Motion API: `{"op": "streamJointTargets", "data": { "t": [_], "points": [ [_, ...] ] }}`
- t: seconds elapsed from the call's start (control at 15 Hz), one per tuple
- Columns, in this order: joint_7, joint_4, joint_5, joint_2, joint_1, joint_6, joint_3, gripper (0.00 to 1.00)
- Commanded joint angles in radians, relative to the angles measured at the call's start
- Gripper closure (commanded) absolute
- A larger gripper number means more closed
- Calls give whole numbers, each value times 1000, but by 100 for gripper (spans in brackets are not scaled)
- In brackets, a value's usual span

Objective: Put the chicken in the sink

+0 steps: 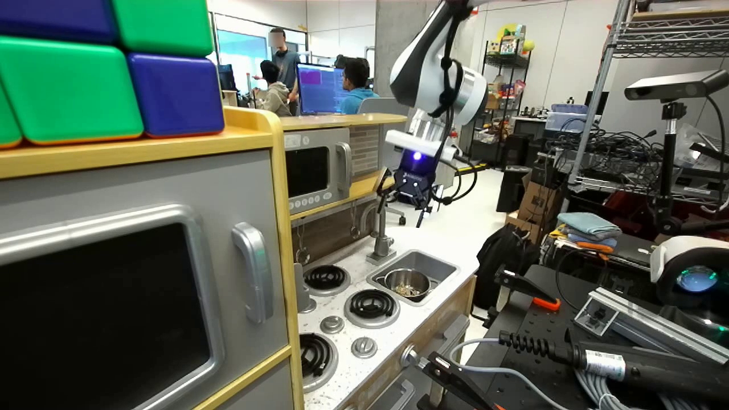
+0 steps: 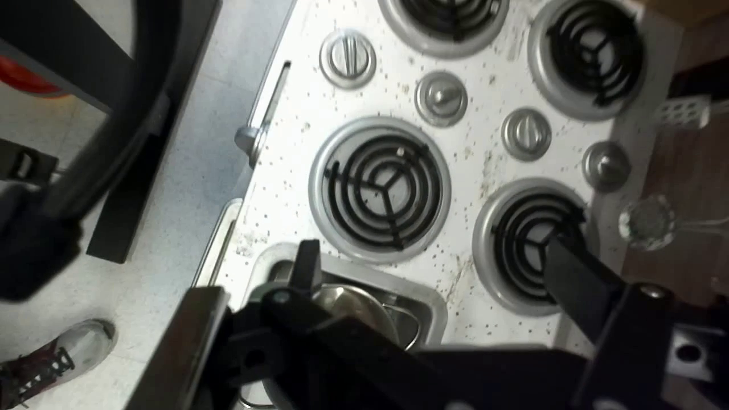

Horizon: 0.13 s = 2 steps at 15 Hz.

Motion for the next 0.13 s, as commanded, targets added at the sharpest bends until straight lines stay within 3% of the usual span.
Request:
{"op": "streamJointTargets", "data": {
  "t": [0.0, 0.07],
  "points": [
    [-45, -21, 29, -50, 28, -82, -43, 0],
    [-61, -46, 29, -98, 18, -137, -46, 0]
  ]
}}
